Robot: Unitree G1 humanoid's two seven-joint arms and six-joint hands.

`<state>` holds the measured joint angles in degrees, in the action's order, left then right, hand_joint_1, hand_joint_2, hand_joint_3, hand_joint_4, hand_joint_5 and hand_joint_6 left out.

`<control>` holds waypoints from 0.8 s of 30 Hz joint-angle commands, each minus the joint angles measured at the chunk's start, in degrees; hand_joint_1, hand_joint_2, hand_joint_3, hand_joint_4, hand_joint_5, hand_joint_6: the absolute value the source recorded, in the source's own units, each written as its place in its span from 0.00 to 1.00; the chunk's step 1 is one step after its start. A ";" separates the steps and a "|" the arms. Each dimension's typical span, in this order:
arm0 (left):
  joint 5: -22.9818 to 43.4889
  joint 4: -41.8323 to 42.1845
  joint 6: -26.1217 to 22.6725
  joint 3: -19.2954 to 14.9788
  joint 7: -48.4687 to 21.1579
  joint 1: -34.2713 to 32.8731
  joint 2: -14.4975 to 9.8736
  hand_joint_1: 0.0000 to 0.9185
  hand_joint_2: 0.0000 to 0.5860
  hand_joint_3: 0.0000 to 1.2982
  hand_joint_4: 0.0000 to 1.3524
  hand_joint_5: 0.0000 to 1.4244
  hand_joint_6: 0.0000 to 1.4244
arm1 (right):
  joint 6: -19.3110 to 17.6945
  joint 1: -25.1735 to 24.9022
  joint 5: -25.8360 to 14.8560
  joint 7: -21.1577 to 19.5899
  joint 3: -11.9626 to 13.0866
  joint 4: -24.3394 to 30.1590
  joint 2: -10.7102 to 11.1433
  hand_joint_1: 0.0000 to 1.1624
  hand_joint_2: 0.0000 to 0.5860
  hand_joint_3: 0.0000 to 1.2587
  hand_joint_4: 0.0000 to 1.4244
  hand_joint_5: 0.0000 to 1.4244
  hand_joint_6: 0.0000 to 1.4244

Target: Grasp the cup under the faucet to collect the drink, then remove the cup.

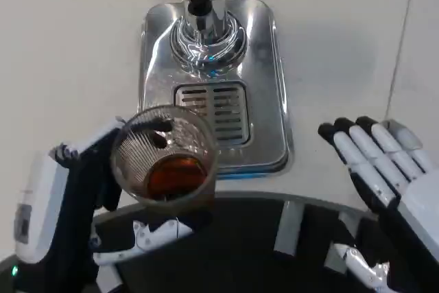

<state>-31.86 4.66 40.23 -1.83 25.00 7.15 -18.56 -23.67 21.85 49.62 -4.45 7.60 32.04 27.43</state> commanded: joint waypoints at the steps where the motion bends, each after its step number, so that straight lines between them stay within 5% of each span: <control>1: -0.08 3.55 4.02 -0.61 -0.91 2.28 -0.43 0.79 0.17 0.90 0.90 0.95 1.00 | -3.62 1.62 2.30 -4.83 0.21 -3.90 1.03 0.20 0.96 0.00 0.00 0.00 0.00; 10: -1.29 5.97 8.52 -0.96 -2.69 7.15 -0.44 0.79 0.17 0.90 0.90 0.95 1.00 | -6.41 4.50 3.11 -8.36 0.51 -3.69 1.00 0.19 0.98 0.00 0.00 0.00 0.00; 24: -1.31 6.72 12.93 -1.08 -5.45 10.46 0.15 0.79 0.18 0.90 0.92 0.94 1.00 | -7.32 11.95 2.08 -6.96 1.08 4.42 -1.95 0.18 1.00 0.00 0.00 0.00 0.00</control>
<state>-33.93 9.84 50.69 -2.50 19.53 17.19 -18.82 -30.06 31.63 52.22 -11.72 8.27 34.71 26.16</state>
